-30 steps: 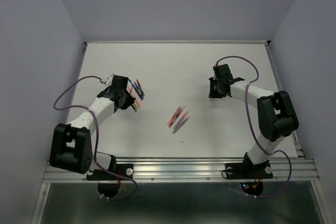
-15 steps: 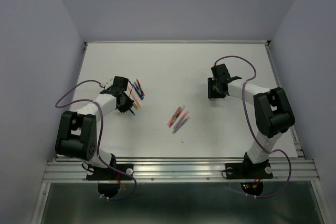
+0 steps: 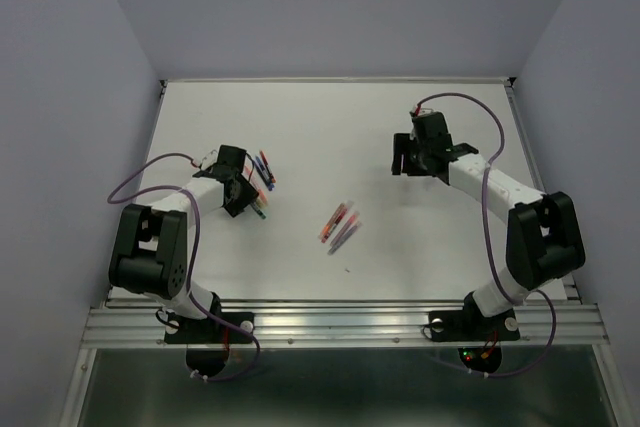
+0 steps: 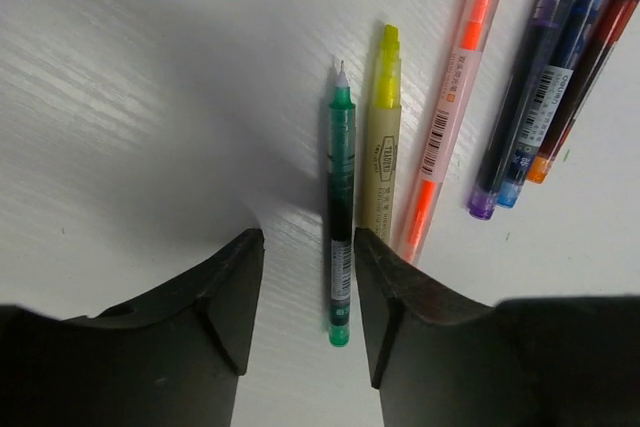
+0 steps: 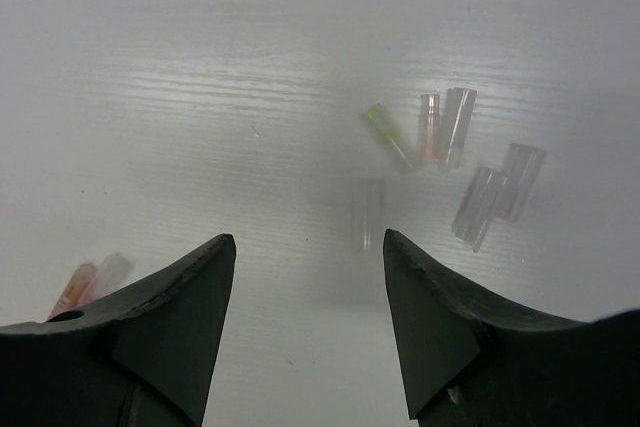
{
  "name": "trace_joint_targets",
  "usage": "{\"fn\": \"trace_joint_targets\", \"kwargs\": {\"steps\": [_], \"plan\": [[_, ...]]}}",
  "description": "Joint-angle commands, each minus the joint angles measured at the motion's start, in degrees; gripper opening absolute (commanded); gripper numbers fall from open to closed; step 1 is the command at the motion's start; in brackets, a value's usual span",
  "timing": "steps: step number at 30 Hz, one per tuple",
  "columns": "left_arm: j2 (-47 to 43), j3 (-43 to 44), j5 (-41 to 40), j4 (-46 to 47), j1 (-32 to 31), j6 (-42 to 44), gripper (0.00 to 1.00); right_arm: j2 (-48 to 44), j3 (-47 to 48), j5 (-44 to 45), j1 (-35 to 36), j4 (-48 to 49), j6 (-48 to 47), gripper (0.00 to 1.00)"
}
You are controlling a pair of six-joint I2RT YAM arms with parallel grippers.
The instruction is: Open the pen caps
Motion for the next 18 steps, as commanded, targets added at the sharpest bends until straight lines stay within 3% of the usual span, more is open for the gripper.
{"fn": "trace_joint_targets", "kwargs": {"steps": [1, 5, 7, 11, 13, 18], "plan": [[-0.8, 0.3, -2.6, -0.6, 0.3, -0.2, 0.56, -4.6, -0.8, -2.7, 0.3, 1.6, 0.7, 0.68], [-2.9, -0.4, -2.2, -1.8, 0.3, 0.3, 0.57, -7.1, -1.7, -3.5, 0.3, 2.0, 0.8, 0.71], [-5.8, -1.1, -1.8, -2.5, 0.3, 0.6, 0.63, -8.9, -2.0, -3.6, 0.3, 2.4, 1.0, 0.74], [-12.4, -1.8, 2.0, -1.8, -0.4, 5.0, 0.86, -12.3, -2.9, -3.9, 0.3, 3.2, 1.3, 1.00], [-16.0, -1.0, 4.7, -0.5, -3.0, 9.0, 0.98, -14.4, -3.6, -4.8, 0.3, 4.1, 1.3, 1.00], [-15.8, 4.6, 6.8, 1.1, -15.7, 16.4, 0.99, -17.3, -4.5, -9.4, 0.3, 5.3, 0.9, 1.00]]}}
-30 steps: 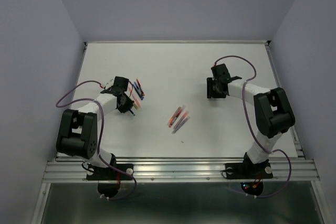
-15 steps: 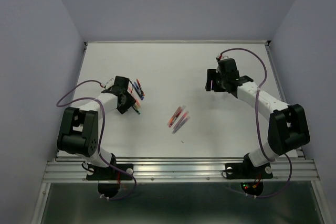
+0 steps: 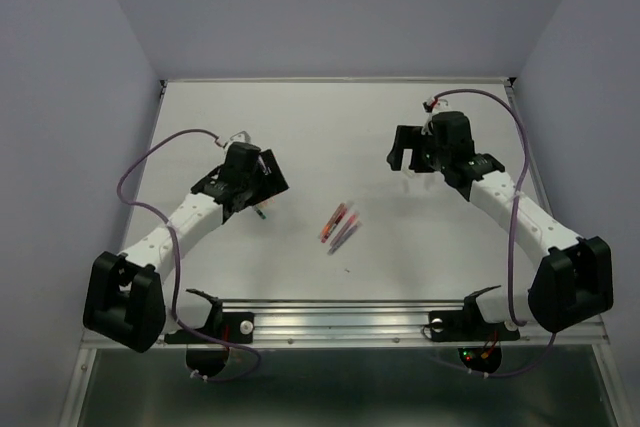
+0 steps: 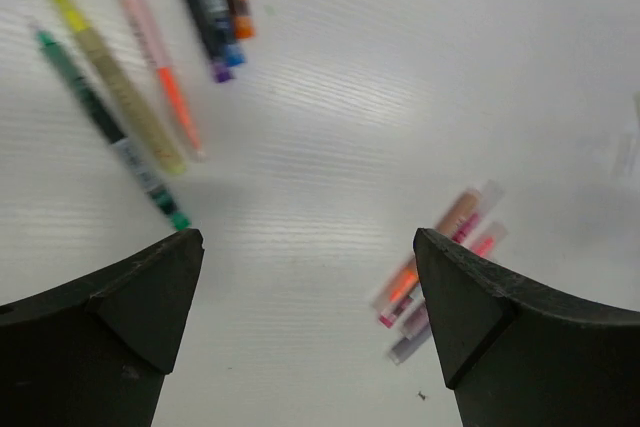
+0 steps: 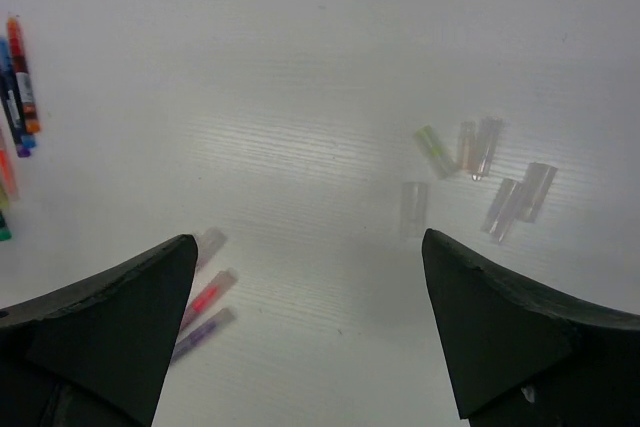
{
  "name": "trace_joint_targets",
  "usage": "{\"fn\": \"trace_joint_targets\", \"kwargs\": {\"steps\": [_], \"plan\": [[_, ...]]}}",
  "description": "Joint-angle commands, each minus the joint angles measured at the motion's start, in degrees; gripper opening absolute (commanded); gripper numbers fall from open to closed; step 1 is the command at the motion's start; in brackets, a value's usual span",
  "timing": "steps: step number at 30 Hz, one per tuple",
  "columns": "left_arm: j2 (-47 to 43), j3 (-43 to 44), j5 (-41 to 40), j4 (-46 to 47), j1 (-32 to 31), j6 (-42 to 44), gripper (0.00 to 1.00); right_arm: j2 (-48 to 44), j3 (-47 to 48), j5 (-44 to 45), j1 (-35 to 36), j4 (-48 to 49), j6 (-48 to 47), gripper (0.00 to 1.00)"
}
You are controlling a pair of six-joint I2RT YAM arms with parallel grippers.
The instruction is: Open the pen caps
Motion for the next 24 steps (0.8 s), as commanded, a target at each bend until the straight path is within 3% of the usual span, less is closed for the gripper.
{"fn": "trace_joint_targets", "kwargs": {"steps": [1, 10, 24], "plan": [[2.8, 6.1, 3.4, 2.5, -9.4, 9.2, 0.99, -3.0, -0.9, -4.8, 0.3, 4.0, -0.2, 1.00], [16.2, 15.9, 6.0, 2.1, -17.1, 22.1, 0.99, -6.7, -2.8, -9.2, 0.3, 4.1, -1.4, 1.00], [29.5, 26.8, -1.1, -2.6, -23.4, 24.9, 0.99, -5.2, -3.4, -7.4, 0.3, 4.1, -1.6, 1.00]]}}
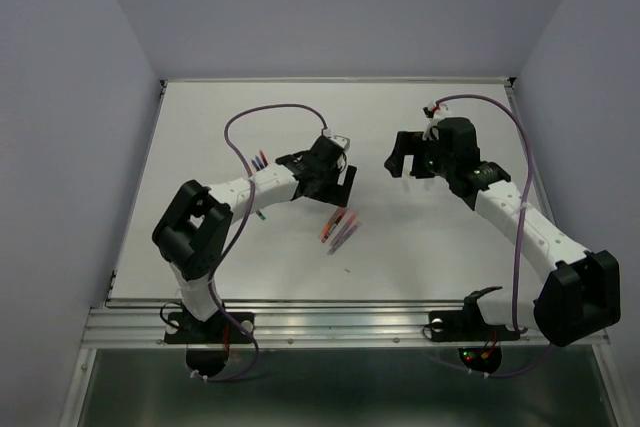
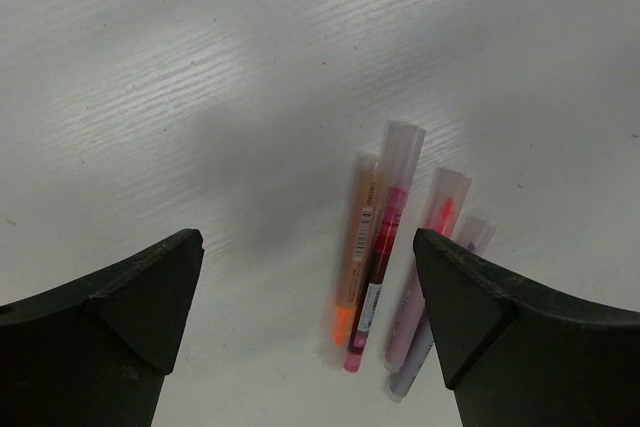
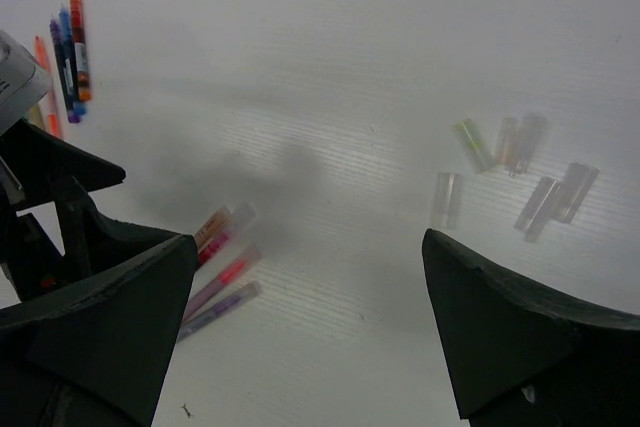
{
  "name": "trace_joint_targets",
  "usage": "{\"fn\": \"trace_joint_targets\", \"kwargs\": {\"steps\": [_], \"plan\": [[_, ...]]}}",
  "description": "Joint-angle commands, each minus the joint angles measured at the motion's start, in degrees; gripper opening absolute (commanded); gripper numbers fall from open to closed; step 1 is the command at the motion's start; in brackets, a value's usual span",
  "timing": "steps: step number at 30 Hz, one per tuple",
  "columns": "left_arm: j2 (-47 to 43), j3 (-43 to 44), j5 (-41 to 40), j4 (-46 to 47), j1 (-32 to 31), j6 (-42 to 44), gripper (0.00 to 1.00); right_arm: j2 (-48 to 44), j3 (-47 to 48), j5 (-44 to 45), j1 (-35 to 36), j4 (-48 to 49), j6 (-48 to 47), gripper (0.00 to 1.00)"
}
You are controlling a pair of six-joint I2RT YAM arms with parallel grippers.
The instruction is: Open the pen caps
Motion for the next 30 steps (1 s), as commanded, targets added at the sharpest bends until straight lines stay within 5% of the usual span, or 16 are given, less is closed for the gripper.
{"fn": "trace_joint_targets", "kwargs": {"steps": [1, 7, 30], "plan": [[2.1, 4.5, -4.3, -2.6, -0.5, 1.7, 0.98, -0.2, 0.0, 0.6, 0.3, 2.1, -0.9, 1.00], [4.7, 6.2, -4.4, -4.0, -1.2, 2.3, 0.90, -0.4, -0.1, 1.7, 0.3, 2.1, -0.9, 1.00], [6.8, 5.4, -4.3, -4.1, -2.8, 2.5, 0.86, 0.2, 0.1, 1.7, 0.3, 2.1, -0.7, 1.00]]}}
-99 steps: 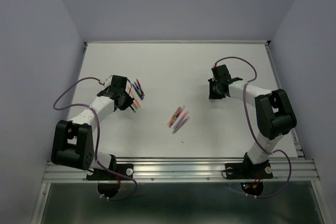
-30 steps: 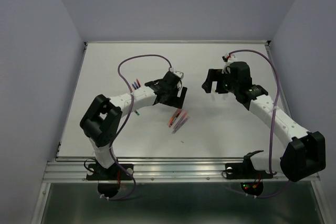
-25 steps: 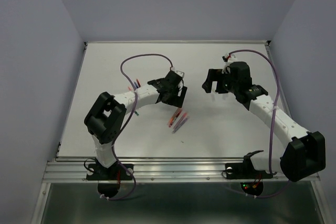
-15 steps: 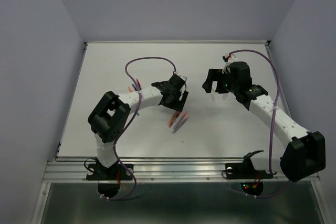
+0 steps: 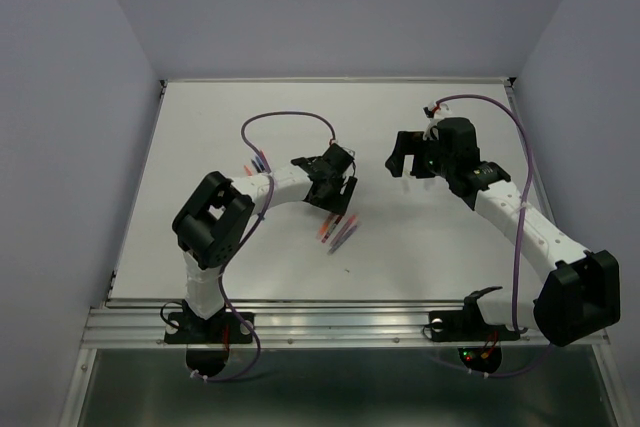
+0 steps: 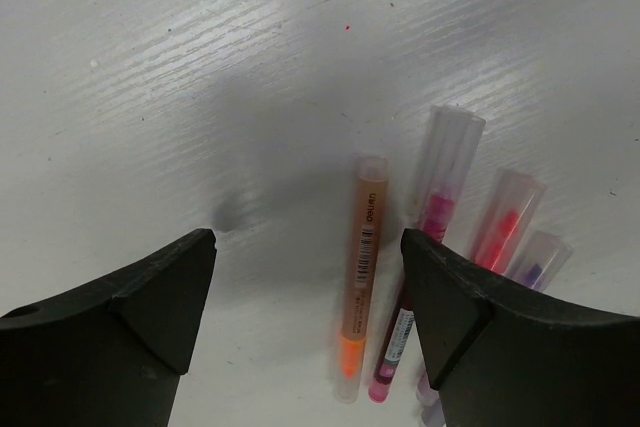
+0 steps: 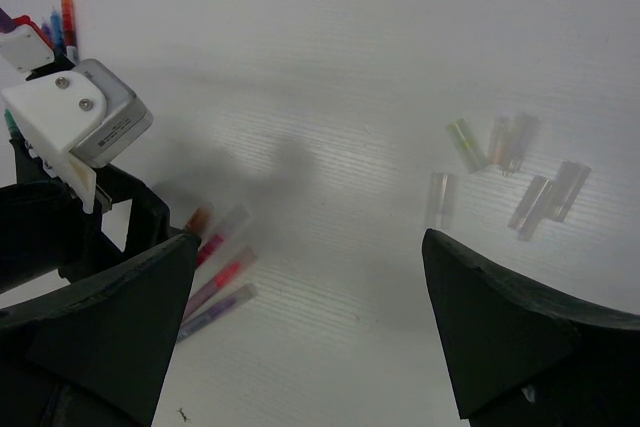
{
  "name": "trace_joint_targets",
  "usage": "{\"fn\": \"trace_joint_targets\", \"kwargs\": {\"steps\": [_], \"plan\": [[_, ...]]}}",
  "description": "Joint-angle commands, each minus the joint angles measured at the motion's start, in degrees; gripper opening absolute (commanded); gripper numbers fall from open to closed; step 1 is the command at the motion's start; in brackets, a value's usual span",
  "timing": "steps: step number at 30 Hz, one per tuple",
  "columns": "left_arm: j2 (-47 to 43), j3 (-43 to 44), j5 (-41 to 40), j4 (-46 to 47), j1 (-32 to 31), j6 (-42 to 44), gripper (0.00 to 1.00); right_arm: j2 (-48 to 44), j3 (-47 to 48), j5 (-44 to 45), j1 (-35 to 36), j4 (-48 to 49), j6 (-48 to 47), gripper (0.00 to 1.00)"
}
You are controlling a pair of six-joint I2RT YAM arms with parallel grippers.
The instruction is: Open the pen caps
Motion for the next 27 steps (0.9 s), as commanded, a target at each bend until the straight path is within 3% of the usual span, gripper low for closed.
{"fn": "trace_joint_targets", "kwargs": {"steps": [1, 9, 24, 27], "plan": [[-1.2, 1.7, 0.0, -0.2, -0.5, 0.8, 0.86, 0.2, 0.2, 0.8, 0.3, 2.1, -0.6, 1.00], [0.0, 0.4, 0.4, -0.4, -0.6, 0.1, 0.75, 0.0, 0.1, 1.1, 0.3, 2.1, -0.6, 1.00], [-0.5, -4.2, 0.5, -0.8, -1.5, -3.2, 0.65, 0.6, 0.2, 1.1, 0.3, 2.2, -0.3, 1.00], [0.1, -4.6, 0.4, -0.8, -1.6, -3.7, 0.52, 0.6, 0.2, 1.1, 0.3, 2.2, -0.2, 1.00]]}}
